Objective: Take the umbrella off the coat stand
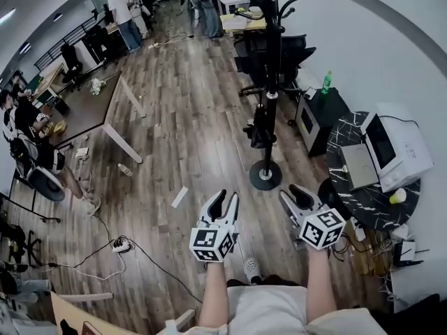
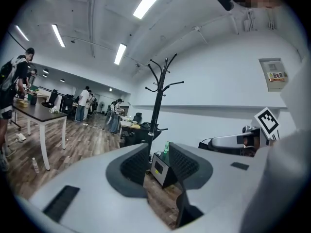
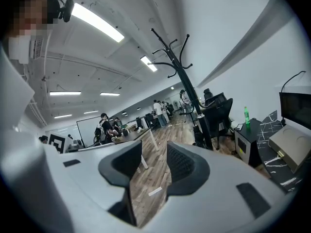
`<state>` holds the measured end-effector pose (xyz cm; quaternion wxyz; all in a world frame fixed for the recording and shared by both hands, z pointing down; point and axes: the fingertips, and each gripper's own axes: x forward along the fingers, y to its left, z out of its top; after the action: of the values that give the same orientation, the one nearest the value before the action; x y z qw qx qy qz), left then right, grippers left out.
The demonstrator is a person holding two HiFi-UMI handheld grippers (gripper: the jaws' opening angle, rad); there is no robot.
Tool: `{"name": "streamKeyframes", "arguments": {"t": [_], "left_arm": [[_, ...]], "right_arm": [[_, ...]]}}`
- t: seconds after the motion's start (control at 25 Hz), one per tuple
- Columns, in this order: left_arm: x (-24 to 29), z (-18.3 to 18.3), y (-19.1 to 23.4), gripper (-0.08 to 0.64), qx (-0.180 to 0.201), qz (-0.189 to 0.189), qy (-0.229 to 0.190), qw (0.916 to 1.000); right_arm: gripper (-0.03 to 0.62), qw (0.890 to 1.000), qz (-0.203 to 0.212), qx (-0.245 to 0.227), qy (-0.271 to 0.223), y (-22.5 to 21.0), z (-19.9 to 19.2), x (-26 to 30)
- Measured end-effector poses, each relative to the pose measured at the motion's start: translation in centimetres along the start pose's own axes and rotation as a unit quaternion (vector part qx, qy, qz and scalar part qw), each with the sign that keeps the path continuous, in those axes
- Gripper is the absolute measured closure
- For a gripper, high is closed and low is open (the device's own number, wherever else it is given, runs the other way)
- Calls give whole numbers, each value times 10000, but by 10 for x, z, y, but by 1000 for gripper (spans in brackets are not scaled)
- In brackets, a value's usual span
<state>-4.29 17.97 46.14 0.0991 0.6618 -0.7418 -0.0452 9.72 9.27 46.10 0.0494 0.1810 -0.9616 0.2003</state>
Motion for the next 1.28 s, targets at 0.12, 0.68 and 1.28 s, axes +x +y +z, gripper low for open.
{"name": "streamKeyframes", "arguments": {"t": [0.12,0.68,1.28], "left_arm": [[13,2,13,425,-47,-189,-39,9998],[63,7,69,425,-104,-421,5,9991],[162,65,146,425,65,-424,-97,9990]], "right_arm": [[422,9999,-102,-24,-15,-2,2,17],[423,9985,-506,-167,100,-36,14,71],[423,9986,-515,-107,-84,-85,75,187]]}}
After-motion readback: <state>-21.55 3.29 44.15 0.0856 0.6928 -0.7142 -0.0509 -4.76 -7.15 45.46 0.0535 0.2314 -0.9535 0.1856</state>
